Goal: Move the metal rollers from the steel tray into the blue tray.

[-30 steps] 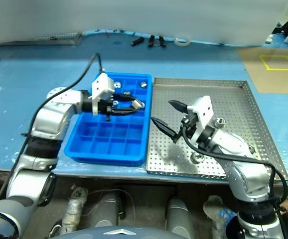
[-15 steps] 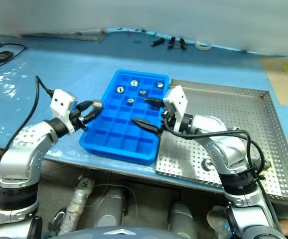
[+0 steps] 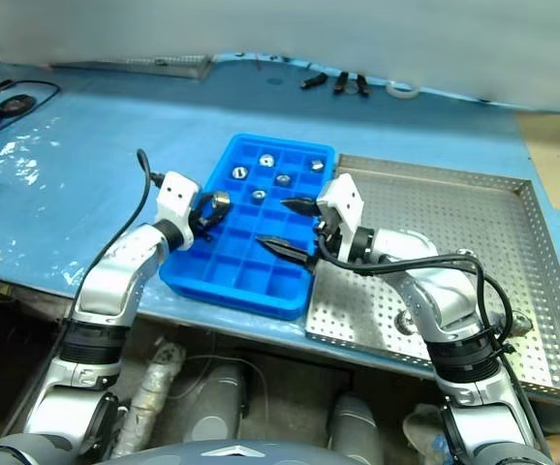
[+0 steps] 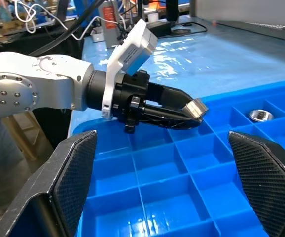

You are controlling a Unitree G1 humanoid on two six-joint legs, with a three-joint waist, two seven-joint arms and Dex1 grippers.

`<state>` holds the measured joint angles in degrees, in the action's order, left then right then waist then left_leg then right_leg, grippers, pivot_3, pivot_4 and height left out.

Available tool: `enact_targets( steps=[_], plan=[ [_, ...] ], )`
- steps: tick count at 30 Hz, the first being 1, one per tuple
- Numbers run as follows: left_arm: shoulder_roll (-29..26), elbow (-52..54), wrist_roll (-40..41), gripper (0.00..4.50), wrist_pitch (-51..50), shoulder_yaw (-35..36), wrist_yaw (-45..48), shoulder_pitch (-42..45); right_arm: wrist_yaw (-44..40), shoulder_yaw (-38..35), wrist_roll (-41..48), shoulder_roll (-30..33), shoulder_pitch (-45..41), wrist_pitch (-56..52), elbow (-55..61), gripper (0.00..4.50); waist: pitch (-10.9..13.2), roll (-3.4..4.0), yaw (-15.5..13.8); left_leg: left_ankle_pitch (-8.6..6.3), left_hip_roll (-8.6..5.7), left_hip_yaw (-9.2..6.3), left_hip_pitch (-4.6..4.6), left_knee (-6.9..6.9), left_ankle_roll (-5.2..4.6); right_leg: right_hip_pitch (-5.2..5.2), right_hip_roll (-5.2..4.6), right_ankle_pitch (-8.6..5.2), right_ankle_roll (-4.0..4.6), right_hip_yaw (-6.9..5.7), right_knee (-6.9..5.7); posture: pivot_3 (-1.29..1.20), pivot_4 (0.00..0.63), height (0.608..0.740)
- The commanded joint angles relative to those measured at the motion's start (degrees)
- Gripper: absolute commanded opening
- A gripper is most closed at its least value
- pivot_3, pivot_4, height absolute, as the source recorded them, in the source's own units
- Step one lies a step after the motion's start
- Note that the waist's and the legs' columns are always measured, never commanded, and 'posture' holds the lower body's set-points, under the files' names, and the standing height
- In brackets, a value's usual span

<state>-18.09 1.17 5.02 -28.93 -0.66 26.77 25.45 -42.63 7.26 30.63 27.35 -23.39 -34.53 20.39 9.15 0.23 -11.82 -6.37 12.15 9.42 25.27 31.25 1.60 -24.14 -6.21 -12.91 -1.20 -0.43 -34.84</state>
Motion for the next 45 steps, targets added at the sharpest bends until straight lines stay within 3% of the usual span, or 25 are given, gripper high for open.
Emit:
enact_targets(
  steps=[1,6,14,23,27,34,39,45],
  plan=[
    [-1.3,-1.8,-0.7,1.83,2.6,-0.6,0.5,1.6,1.2,-1.9,0.5,0.1,0.7,0.0,3.2,4.5,0.0,0.0,0.1,0.0,0.01,0.0,0.0,0.0,0.01,-0.01,0.01,-0.01,0.02,0.0,0.0,0.25,0.15,0.74],
    [-1.7,-3.6,-0.3,1.83,2.2,-0.7,0.5,3.2,2.6,-1.9,0.1,-0.2,1.3,0.1,3.7,4.5,0.0,0.0,0.2,0.01,-0.02,0.0,-0.04,0.02,0.01,0.01,-0.01,-0.02,0.04,0.04,-0.05,0.23,0.15,0.74],
    [-1.7,-3.8,0.7,4.46,1.2,-0.2,0.0,4.9,3.2,-1.8,-0.3,-0.4,2.4,1.2,3.6,4.5,0.0,0.0,0.3,0.04,-0.01,0.0,-0.05,0.03,0.05,0.02,0.0,-0.01,0.05,0.03,-0.09,0.21,0.15,0.74],
    [-0.9,-2.4,4.8,4.46,2.4,0.0,4.1,11.6,5.0,-2.6,-0.9,-0.4,3.6,2.2,4.6,4.5,0.0,0.0,0.4,0.06,-0.03,0.0,-0.04,0.06,0.05,0.03,-0.02,-0.01,0.06,0.03,-0.11,0.15,0.15,0.74],
    [0.0,-7.3,6.6,4.46,3.7,-0.6,7.7,16.4,7.9,-5.5,-0.6,0.1,4.2,1.3,6.8,4.5,0.0,0.0,0.9,0.07,-0.05,0.01,-0.04,0.07,0.05,0.03,-0.02,-0.01,0.06,0.04,-0.13,0.07,0.15,0.74],
    [5.4,-28.6,3.9,4.46,14.2,-6.6,16.8,26.7,15.4,-13.4,0.2,1.1,8.3,-2.3,14.4,4.5,0.0,-0.01,3.3,0.13,-0.28,0.06,-0.05,0.08,-0.04,0.06,-0.05,0.12,-0.16,0.33,-0.07,-0.13,0.15,0.74],
    [12.2,-44.6,1.0,4.46,23.9,-10.9,24.8,34.6,20.9,-17.5,0.1,1.2,12.9,-4.9,21.4,4.5,0.0,-0.02,5.2,0.11,-0.29,0.12,-0.05,0.06,-0.14,0.06,-0.06,0.13,-0.18,0.45,-0.02,-0.29,0.15,0.74],
    [19.4,-51.0,-2.0,4.46,32.2,-19.0,42.1,35.9,25.4,-22.9,-0.6,0.1,22.6,-4.3,28.3,4.5,0.0,-0.04,8.3,-0.04,-0.29,0.43,-0.17,0.02,-0.38,0.05,-0.09,0.12,-0.18,0.51,0.12,-0.43,0.15,0.74]
  ],
)
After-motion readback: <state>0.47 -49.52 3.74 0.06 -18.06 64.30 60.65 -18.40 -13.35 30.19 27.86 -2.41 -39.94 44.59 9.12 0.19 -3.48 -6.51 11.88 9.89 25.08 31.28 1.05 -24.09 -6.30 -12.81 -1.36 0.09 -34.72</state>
